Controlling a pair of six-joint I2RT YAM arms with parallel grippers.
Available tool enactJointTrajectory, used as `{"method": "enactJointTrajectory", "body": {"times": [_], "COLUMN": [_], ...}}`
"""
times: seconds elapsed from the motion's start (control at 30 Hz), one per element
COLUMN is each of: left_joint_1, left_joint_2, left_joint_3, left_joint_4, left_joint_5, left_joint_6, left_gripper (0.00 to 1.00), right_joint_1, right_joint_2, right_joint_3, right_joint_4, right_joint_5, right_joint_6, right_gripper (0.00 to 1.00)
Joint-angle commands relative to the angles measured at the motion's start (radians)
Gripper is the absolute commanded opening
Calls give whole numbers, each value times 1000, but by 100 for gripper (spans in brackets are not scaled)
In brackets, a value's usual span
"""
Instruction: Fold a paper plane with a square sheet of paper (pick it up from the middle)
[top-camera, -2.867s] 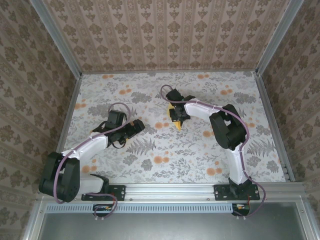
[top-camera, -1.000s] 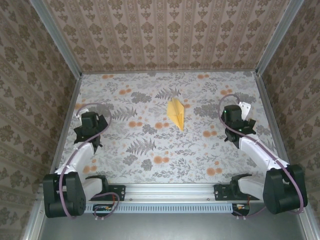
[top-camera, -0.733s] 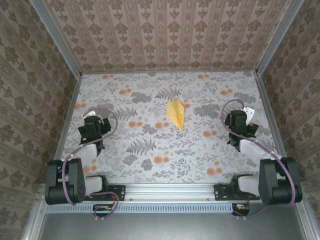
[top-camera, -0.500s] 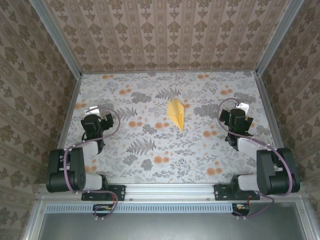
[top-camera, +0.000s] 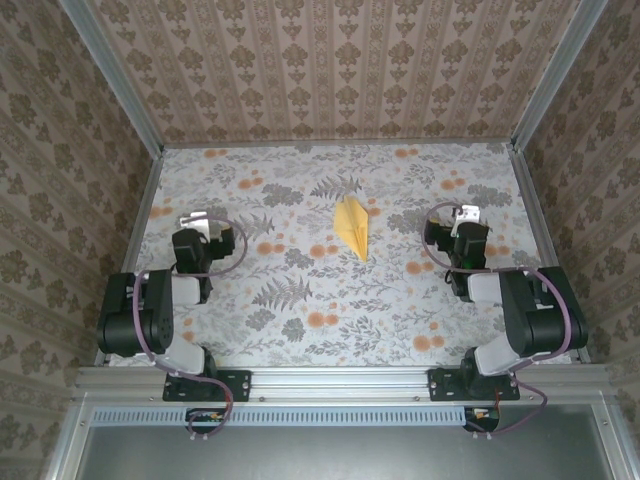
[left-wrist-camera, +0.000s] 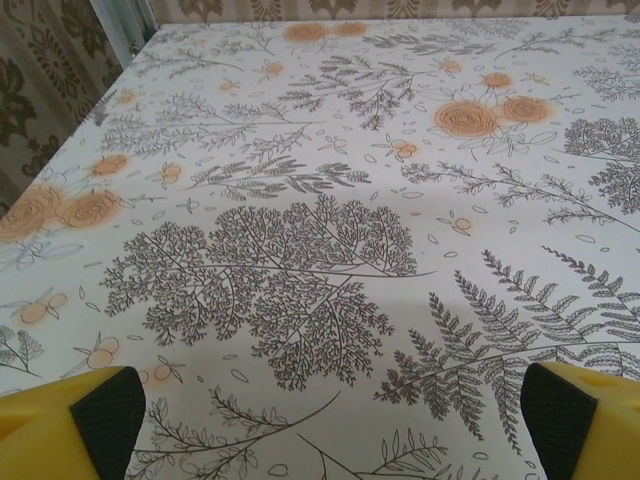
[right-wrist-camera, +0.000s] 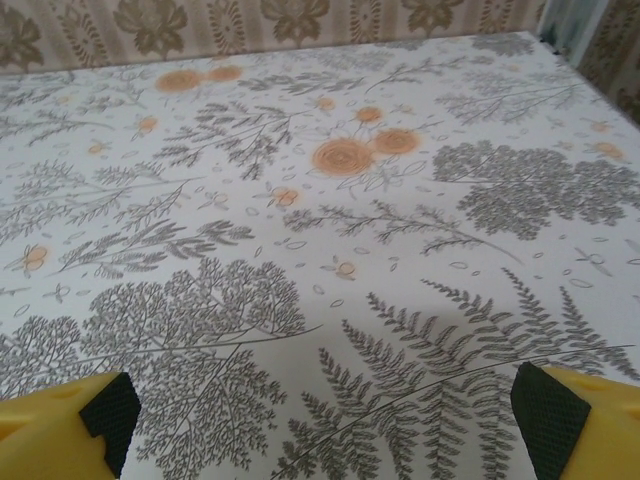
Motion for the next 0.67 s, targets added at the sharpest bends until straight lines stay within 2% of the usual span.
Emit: {"method": "enactJointTrajectory", "body": {"times": [0.0, 0.63], "left_joint_1": [-36, -39], "left_joint_2": [9, 8], "left_joint_3": [24, 32], "left_joint_4": [30, 18], "left_joint_5": [-71, -42], "left_joint_6": [40, 54], "left_gripper": [100, 100], "right_joint_1": [6, 7], "right_joint_2": [8, 5], "right_joint_3": [3, -6], "right_joint_4": [58, 71], "right_joint_5": [-41, -54], "right_joint_6": [-24, -27], "right_gripper": [100, 100]}}
